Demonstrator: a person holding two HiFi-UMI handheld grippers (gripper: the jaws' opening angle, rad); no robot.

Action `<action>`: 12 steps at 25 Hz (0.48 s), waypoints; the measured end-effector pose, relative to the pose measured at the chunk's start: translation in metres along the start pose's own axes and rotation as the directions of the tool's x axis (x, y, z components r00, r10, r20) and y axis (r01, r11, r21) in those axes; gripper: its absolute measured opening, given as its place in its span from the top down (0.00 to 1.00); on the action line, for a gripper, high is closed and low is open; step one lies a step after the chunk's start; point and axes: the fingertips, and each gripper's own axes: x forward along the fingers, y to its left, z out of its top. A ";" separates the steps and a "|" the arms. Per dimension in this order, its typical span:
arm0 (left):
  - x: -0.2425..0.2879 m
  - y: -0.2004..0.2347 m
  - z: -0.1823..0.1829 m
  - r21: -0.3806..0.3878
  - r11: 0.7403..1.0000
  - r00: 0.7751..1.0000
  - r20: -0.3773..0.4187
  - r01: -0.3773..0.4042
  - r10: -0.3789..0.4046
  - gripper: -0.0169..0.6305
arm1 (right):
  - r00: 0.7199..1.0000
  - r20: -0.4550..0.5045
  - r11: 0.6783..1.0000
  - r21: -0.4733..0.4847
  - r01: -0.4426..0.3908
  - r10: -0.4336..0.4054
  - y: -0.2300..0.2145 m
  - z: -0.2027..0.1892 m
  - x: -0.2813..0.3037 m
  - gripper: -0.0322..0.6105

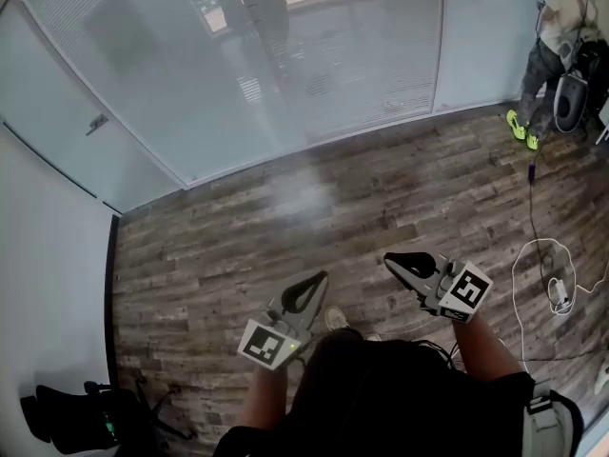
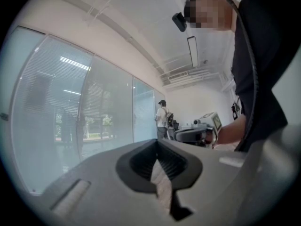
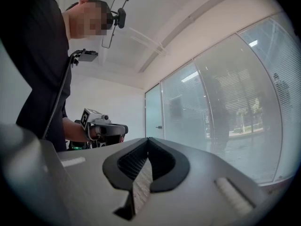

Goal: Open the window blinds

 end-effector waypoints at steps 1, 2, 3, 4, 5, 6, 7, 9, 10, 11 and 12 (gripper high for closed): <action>0.001 0.000 0.000 0.005 1.000 1.000 0.003 0.004 -0.004 0.97 | 1.000 -0.009 1.000 0.001 -0.002 0.002 -0.002 -0.002 0.001 0.94; 0.001 0.001 0.000 0.007 1.000 1.000 0.006 0.006 -0.006 0.97 | 1.000 -0.017 1.000 0.000 -0.005 0.005 -0.003 -0.003 0.004 0.94; 0.001 0.003 -0.001 0.007 1.000 1.000 0.010 0.006 -0.006 0.97 | 1.000 -0.020 1.000 -0.003 -0.012 0.011 -0.003 -0.002 0.008 0.94; 0.000 0.006 -0.001 0.002 1.000 1.000 0.013 0.003 -0.003 0.97 | 1.000 -0.019 1.000 -0.005 -0.022 0.021 -0.002 0.000 0.013 0.94; -0.001 0.010 -0.001 -0.002 1.000 1.000 0.017 0.001 -0.001 0.97 | 0.999 -0.020 0.999 -0.006 -0.034 0.034 -0.001 0.002 0.019 0.94; -0.001 0.015 -0.002 -0.006 1.000 1.000 0.020 -0.003 0.003 0.97 | 0.999 -0.023 0.999 -0.005 -0.045 0.045 -0.002 0.002 0.024 0.94; -0.002 0.020 -0.002 -0.009 1.000 1.000 0.021 -0.006 0.006 0.97 | 0.998 -0.026 0.999 -0.006 -0.051 0.051 -0.003 0.002 0.030 0.94; -0.003 0.032 -0.003 -0.010 1.000 1.000 0.025 -0.012 0.012 0.97 | 0.998 -0.027 0.999 -0.012 -0.053 0.053 -0.007 0.005 0.043 0.94; -0.003 0.038 -0.003 -0.011 1.000 1.000 0.027 -0.012 0.012 0.97 | 0.998 -0.025 0.999 -0.014 -0.051 0.051 -0.009 0.006 0.049 0.94; -0.003 0.044 -0.003 -0.012 1.000 1.000 0.029 -0.011 0.011 0.97 | 0.998 -0.026 0.999 -0.015 -0.052 0.051 -0.011 0.007 0.056 0.94; -0.004 0.051 -0.003 -0.014 1.000 0.999 0.031 -0.008 0.009 0.97 | 0.998 -0.032 0.998 -0.013 -0.059 0.058 -0.012 0.006 0.063 0.94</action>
